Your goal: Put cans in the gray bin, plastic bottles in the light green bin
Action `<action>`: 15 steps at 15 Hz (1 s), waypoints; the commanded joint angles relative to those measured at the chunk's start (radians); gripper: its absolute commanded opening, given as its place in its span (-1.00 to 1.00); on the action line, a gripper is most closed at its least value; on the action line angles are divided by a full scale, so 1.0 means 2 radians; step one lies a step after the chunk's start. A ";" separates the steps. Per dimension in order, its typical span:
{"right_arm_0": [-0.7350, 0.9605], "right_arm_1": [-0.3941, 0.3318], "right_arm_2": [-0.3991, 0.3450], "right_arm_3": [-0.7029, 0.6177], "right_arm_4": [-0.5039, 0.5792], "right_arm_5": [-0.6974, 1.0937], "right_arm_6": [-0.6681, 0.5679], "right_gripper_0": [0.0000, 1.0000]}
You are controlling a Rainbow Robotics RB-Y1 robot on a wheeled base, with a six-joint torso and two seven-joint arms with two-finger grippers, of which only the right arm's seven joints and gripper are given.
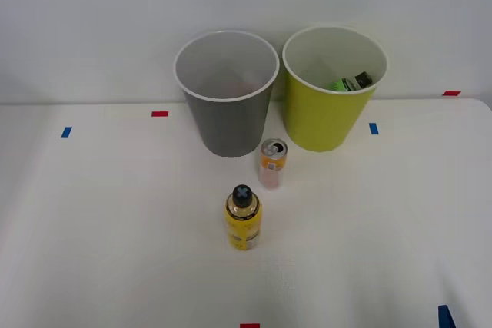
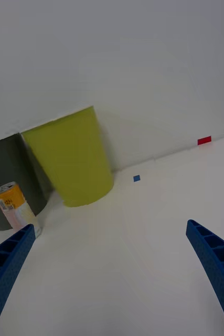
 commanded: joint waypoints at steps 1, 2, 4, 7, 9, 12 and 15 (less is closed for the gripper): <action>0.000 0.003 -0.005 0.000 0.009 -0.004 0.020 1.00; 0.000 0.003 -0.006 0.000 0.009 -0.004 0.026 1.00; 0.000 0.003 -0.007 0.000 0.010 -0.005 0.036 1.00; 0.000 -0.001 -0.011 0.000 0.013 -0.010 0.047 1.00; -0.001 -0.002 -0.014 0.000 0.013 -0.010 0.049 1.00; 0.000 -0.002 -0.013 0.000 0.015 -0.010 0.049 1.00; 0.000 -0.002 -0.011 0.000 0.023 -0.010 0.053 1.00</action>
